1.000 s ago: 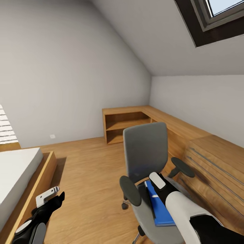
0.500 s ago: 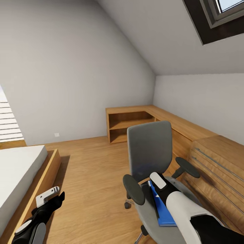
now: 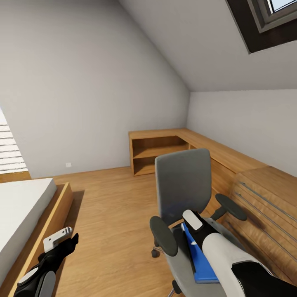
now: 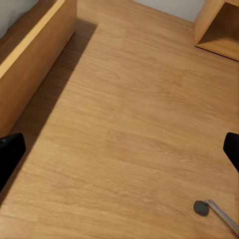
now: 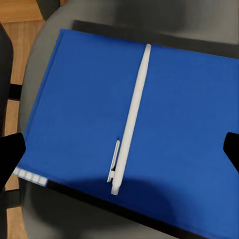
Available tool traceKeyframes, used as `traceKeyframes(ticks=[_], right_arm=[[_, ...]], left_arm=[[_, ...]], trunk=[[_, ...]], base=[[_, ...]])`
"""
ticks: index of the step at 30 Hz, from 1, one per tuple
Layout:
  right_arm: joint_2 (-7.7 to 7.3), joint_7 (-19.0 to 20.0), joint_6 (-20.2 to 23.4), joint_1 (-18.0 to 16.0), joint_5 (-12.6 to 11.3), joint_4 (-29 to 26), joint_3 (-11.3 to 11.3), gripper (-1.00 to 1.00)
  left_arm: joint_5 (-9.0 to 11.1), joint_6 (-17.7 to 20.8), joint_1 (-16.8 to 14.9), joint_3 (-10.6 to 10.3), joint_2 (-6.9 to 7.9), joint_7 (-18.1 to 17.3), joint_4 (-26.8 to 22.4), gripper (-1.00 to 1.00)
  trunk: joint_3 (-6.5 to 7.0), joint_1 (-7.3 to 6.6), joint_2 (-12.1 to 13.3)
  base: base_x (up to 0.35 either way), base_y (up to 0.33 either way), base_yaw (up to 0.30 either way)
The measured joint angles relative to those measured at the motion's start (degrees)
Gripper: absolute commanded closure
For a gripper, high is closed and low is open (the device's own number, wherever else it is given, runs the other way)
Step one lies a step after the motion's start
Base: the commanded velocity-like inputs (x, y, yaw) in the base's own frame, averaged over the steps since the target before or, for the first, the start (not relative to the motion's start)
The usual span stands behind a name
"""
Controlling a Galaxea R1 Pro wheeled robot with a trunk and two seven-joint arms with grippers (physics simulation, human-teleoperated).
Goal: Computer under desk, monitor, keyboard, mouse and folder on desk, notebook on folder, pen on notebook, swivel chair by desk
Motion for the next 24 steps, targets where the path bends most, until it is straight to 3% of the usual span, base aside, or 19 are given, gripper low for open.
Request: traceKeyframes(ticks=[6,16,24], right_arm=[[-0.08,0.0,0.0,0.0,0.0,0.0,0.0,-1.00],[-0.09,0.0,-0.1,0.0,0.1,-0.1,0.0,-1.00],[-0.11,-0.1,-0.1,0.0,0.1,0.1,0.0,-1.00]], left_arm=[[0.0,0.0,0.0,0.0,0.00,-0.1,0.0,-1.00],[0.0,0.0,0.0,-0.1,-0.06,-0.1,0.0,-1.00],[0.0,-0.1,0.0,-0.1,-0.16,-0.1,0.0,-1.00]], trunk=[[0.00,-0.01,0.0],[0.00,0.01,0.0],[-1.43,1.76,-3.2]], base=[[0.187,0.000,0.000],[0.026,0.000,0.000],[0.000,0.000,0.000]])
